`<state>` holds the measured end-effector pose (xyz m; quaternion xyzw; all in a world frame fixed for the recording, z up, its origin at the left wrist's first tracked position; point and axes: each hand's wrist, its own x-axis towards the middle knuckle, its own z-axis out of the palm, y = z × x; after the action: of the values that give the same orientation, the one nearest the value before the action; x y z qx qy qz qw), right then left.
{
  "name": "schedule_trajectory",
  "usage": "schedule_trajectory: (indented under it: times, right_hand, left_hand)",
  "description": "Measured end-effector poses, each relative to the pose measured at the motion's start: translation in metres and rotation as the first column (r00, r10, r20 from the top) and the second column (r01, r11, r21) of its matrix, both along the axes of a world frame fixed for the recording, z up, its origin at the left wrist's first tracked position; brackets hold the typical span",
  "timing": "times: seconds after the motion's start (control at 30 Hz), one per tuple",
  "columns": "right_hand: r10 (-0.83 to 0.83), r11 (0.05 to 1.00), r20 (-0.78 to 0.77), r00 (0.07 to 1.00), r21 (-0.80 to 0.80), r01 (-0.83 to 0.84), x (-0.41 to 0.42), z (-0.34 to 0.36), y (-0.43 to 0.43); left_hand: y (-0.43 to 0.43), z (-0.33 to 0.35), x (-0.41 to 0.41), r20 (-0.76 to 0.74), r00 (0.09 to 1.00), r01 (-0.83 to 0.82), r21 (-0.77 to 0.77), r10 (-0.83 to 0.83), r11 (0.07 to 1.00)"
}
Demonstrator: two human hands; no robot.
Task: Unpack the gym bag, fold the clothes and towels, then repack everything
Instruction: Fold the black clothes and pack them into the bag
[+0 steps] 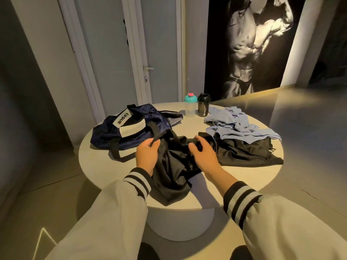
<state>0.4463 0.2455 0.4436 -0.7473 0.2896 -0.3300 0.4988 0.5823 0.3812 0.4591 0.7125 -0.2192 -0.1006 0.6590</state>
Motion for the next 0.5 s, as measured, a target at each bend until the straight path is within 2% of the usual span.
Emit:
schedule_trajectory:
  times: [0.1,0.17,0.27,0.33,0.4,0.43,0.5]
  right_hand:
    - [0.287,0.954,-0.05,0.957,0.101,-0.281,0.007,-0.007,0.015]
    - [0.366,0.925,-0.07,0.928,0.136,-0.355,0.014,-0.015,0.02]
    - [0.297,0.928,-0.011,0.955,0.24,-0.285,0.018,-0.022,0.021]
    - [0.218,0.944,-0.04,0.975,0.263,-0.201,0.016,-0.025,0.016]
    - [0.157,0.98,-0.185,0.97,0.147,-0.131,0.014,-0.03,0.012]
    - [0.138,0.99,-0.284,0.949,0.076,-0.122,0.011,-0.033,0.011]
    - [0.152,0.988,-0.387,0.909,0.025,-0.155,0.008,-0.037,0.012]
  left_hand:
    - [-0.002,-0.001,-0.007,0.008,0.996,0.083,0.04,-0.084,0.996]
    - [-0.005,-0.005,-0.014,0.009,0.984,0.178,0.036,-0.178,0.983]
    - [-0.007,-0.013,-0.021,-0.045,0.949,0.311,-0.026,-0.312,0.95]
    - [-0.002,-0.025,-0.024,-0.102,0.929,0.353,-0.044,-0.355,0.935]
    - [0.002,-0.039,-0.027,-0.12,0.929,0.362,0.115,-0.349,0.925]
    - [0.004,-0.045,-0.029,-0.116,0.934,0.358,0.247,-0.339,0.9]
    - [0.005,-0.056,-0.035,-0.082,0.938,0.333,0.482,-0.337,0.81]
